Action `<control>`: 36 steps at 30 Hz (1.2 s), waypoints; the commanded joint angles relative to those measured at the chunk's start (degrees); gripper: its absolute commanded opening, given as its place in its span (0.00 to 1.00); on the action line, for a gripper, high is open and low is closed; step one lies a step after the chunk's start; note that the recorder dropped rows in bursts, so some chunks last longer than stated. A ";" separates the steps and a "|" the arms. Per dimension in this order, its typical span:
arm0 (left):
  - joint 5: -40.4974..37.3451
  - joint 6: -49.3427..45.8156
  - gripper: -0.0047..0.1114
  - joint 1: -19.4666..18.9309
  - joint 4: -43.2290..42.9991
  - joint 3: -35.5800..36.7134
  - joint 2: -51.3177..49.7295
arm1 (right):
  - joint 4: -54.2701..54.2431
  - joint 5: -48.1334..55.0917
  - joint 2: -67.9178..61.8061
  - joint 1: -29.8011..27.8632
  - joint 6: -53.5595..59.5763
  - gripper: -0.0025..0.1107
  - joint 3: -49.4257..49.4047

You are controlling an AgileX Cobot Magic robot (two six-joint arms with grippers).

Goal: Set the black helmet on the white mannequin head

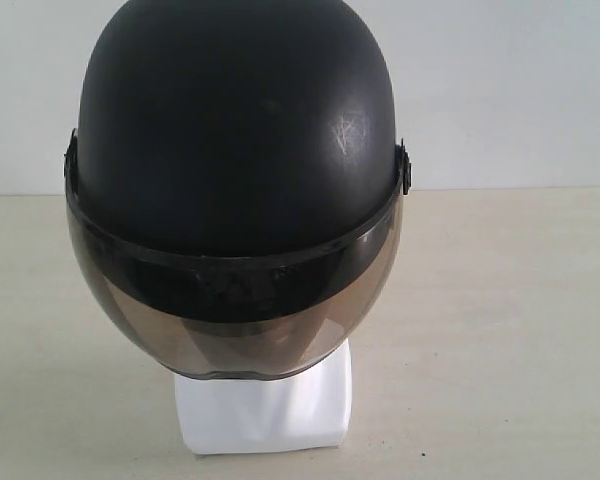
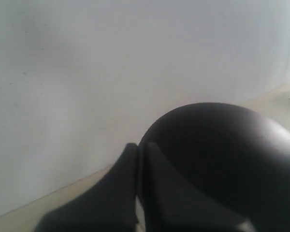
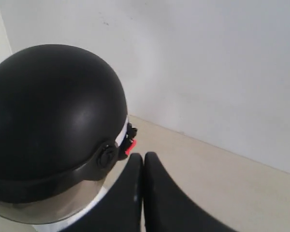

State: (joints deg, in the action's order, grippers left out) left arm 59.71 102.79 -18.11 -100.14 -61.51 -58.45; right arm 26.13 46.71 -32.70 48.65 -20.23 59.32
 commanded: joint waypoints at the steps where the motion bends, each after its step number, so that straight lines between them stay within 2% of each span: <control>1: -12.35 -2.22 0.08 -0.25 0.19 14.43 11.71 | 0.80 -14.09 5.10 -0.13 -1.08 0.02 -13.29; 6: -20.69 -2.22 0.08 -0.25 0.19 26.45 23.20 | 0.19 -22.47 6.27 -0.13 -1.83 0.02 -23.43; 11: -22.27 -2.22 0.08 -0.25 0.19 32.74 28.92 | -0.23 -22.48 6.16 -0.13 -10.44 0.02 -26.08; 17: -21.65 -2.08 0.08 -0.25 0.19 34.49 32.19 | -0.23 -22.48 6.16 -0.13 -10.44 0.02 -26.08; 28: -21.90 -2.08 0.08 -0.25 0.19 34.49 32.36 | -0.09 -22.48 6.16 -0.13 -10.67 0.02 -26.08; 31: -21.90 -2.08 0.08 -0.25 0.19 34.49 32.36 | 3.13 -23.35 6.80 -0.26 -10.02 0.02 -26.08; 32: -21.90 -2.08 0.08 -0.25 0.19 34.49 32.36 | 4.76 -23.23 7.10 -0.86 -9.49 0.02 -26.08; 33: -21.90 -2.08 0.08 -0.25 0.19 34.49 32.36 | 5.38 -23.22 8.68 -4.14 -9.42 0.02 -26.26; 35: -21.90 -2.08 0.08 -0.25 0.19 34.49 32.36 | 5.13 -27.10 11.44 -12.36 -9.42 0.02 -28.94; 36: -21.90 -2.08 0.08 -0.25 0.19 34.49 32.36 | 3.65 -32.05 13.07 -19.31 -9.42 0.02 -32.19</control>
State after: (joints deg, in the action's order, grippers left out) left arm 38.37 100.84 -18.20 -100.48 -27.24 -26.33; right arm 30.60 20.62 -21.97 37.60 -30.06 30.92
